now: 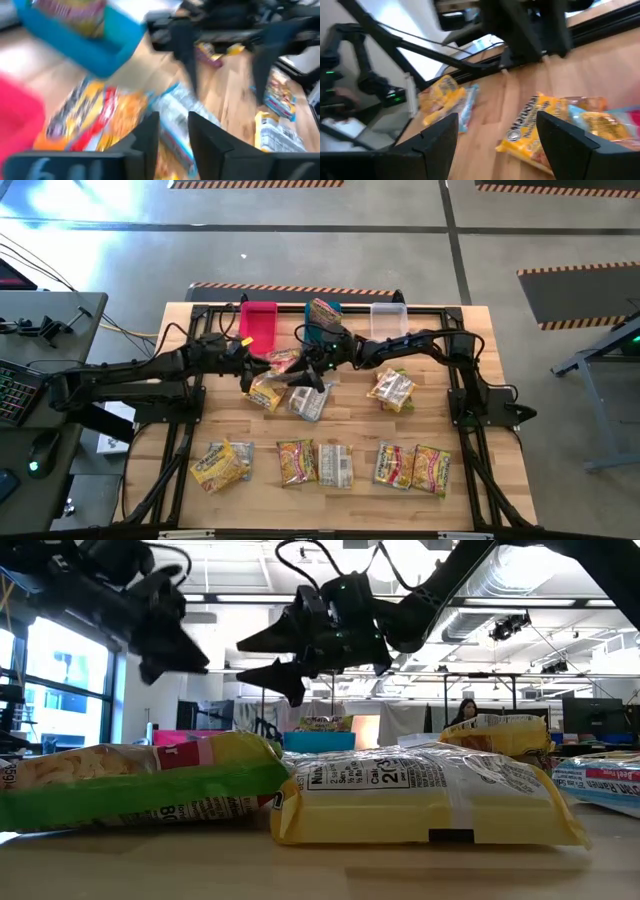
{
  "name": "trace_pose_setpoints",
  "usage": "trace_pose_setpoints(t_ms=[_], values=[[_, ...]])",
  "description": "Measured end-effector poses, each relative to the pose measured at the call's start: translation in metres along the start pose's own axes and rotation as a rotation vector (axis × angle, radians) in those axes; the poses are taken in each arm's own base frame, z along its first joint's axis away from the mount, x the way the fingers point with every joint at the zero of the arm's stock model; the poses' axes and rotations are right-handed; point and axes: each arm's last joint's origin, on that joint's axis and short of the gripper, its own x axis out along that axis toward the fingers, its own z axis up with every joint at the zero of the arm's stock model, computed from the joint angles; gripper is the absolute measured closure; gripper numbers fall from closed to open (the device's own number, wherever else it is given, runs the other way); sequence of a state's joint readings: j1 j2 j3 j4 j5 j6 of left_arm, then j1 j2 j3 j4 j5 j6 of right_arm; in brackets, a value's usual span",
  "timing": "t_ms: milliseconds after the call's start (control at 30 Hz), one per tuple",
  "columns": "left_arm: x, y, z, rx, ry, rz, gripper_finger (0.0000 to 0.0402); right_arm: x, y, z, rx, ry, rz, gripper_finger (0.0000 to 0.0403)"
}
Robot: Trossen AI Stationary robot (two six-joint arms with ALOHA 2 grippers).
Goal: Sort Maruchan noodles
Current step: Put the top blue noodle pack into the red bin
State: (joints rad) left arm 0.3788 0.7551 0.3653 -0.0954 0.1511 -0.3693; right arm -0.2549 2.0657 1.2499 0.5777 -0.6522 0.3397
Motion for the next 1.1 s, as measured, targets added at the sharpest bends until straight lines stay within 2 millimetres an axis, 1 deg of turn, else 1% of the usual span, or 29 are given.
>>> trace_pose_setpoints(t_ms=[100,233,400,567,700,867,967,1100], values=[[0.000,0.005,-0.008,-0.137,0.095,0.029,0.0273,-0.007,0.000,0.006,0.010,0.019,0.027,0.0148],[0.005,0.010,-0.020,-0.324,0.223,0.082,0.0246,-0.017,-0.001,0.015,-0.010,0.020,0.010,0.0148],[0.019,0.015,-0.027,-0.416,0.268,0.127,0.0229,-0.021,-0.003,0.016,-0.026,0.028,-0.004,0.0148],[0.036,0.019,-0.026,-0.405,0.238,0.165,0.0222,-0.021,-0.004,0.013,-0.037,0.058,-0.014,0.0148],[0.047,0.025,-0.032,-0.388,0.273,0.198,0.0222,-0.021,-0.004,0.012,-0.042,0.066,-0.016,0.0149],[0.058,0.028,-0.035,-0.314,0.285,0.193,0.0222,-0.021,-0.004,0.011,-0.042,0.075,-0.018,0.0149],[0.062,0.028,-0.034,-0.302,0.265,0.187,0.0227,-0.021,-0.004,0.011,-0.045,0.075,-0.018,0.0149],[0.066,0.029,-0.033,-0.289,0.245,0.183,0.0245,-0.021,-0.004,0.011,-0.045,0.075,-0.018,0.0149]])
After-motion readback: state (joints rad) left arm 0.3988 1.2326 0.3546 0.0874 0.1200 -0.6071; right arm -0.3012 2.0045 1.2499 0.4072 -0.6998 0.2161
